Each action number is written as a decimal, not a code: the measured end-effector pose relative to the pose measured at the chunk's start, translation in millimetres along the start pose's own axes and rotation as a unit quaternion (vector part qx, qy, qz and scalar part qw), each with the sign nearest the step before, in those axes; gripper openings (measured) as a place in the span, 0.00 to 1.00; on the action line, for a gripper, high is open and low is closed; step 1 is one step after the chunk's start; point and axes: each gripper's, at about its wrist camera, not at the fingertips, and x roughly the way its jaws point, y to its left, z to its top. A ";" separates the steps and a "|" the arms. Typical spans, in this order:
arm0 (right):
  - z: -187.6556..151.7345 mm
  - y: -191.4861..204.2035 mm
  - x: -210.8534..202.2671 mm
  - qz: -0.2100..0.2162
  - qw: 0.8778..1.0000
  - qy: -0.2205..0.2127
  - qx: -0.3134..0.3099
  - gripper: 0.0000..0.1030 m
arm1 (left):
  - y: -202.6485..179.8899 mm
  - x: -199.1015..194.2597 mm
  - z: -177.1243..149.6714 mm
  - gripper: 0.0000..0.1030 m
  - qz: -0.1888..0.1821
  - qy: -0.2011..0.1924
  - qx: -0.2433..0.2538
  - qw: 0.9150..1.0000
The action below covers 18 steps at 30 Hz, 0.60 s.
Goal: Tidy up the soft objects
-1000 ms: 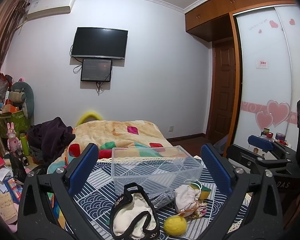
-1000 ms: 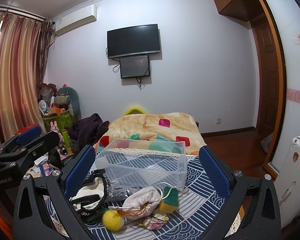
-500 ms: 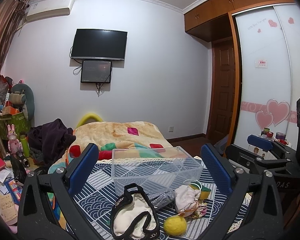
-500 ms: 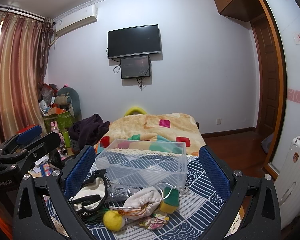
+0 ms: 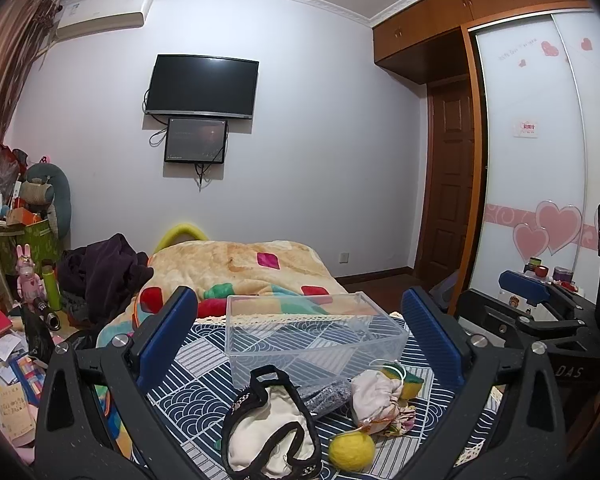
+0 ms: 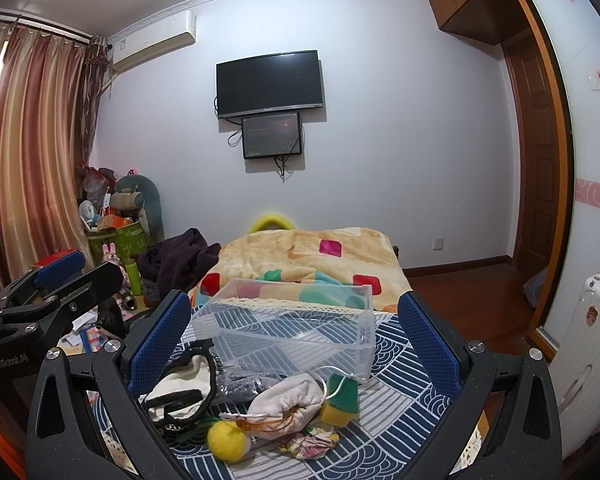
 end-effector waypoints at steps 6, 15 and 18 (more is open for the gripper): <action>-1.4 -1.3 0.8 -0.003 1.000 0.001 -0.001 1.00 | 2.5 6.7 -4.6 1.00 0.003 0.009 0.009 1.000; -19.5 -25.0 24.1 -0.029 0.999 0.038 0.025 1.00 | 16.5 37.0 -34.8 1.00 -0.004 0.059 -0.004 0.998; -28.1 -31.1 31.9 -0.037 0.997 0.054 0.028 1.00 | 21.0 46.6 -45.4 0.95 0.000 0.073 -0.005 0.997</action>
